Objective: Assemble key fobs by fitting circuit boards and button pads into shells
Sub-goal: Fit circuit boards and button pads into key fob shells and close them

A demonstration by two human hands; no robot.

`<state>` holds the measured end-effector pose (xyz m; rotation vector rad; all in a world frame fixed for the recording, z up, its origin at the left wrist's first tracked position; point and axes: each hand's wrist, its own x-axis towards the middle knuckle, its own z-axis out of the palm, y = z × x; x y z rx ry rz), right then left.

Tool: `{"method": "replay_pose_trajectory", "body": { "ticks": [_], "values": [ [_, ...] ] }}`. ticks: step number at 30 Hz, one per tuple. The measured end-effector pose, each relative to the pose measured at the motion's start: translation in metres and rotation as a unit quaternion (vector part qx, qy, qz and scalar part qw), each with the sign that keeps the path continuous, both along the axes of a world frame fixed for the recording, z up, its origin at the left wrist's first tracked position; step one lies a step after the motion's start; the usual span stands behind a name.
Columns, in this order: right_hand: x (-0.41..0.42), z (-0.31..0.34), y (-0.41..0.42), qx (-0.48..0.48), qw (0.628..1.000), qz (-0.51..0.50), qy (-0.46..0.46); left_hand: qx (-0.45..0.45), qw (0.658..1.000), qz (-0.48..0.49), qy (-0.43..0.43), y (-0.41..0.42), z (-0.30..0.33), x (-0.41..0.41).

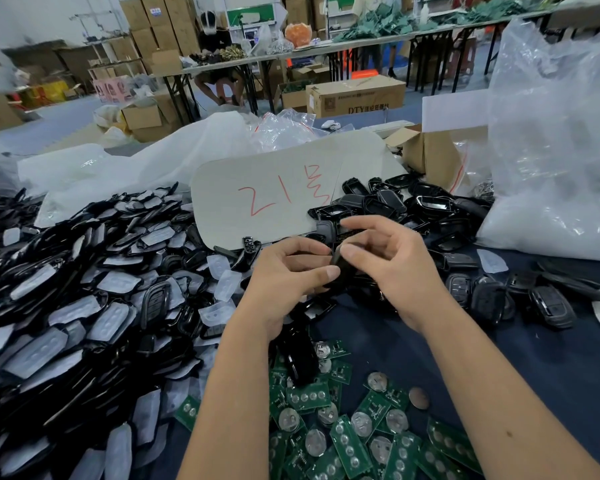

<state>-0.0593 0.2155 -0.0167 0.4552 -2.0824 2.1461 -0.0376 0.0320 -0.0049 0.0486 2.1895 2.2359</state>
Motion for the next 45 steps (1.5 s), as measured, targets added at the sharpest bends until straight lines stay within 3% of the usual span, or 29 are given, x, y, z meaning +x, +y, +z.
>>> {"method": "replay_pose_trajectory", "body": {
  "ticks": [4, 8, 17, 25, 34, 41, 45],
  "values": [
    [-0.001, 0.006, 0.003, -0.152, 0.986, 0.041, -0.060, 0.156, 0.986, -0.030, -0.048, 0.003, 0.004, 0.000],
    [0.000, 0.007, 0.000, -0.094, 0.992, 0.035, -0.073, 0.200, 0.977, -0.038, -0.068, 0.005, 0.004, 0.000],
    [0.003, 0.001, -0.006, 0.016, 0.997, 0.030, -0.064, 0.238, 0.968, -0.032, -0.078, 0.005, 0.004, -0.002],
    [0.006, 0.002, -0.015, -0.057, 0.991, 0.021, -0.118, 0.252, 0.962, -0.039, -0.099, 0.007, 0.006, 0.000],
    [0.005, 0.002, -0.012, -0.083, 0.991, 0.007, -0.100, 0.268, 0.957, -0.042, -0.106, 0.011, 0.001, -0.002],
    [0.003, 0.000, -0.008, -0.072, 0.994, -0.005, -0.077, 0.279, 0.952, -0.040, -0.118, 0.014, -0.001, -0.003],
    [0.000, -0.003, -0.002, -0.001, 0.999, -0.035, -0.035, 0.244, 0.964, -0.005, -0.106, 0.021, 0.002, -0.002]
  ]
}}
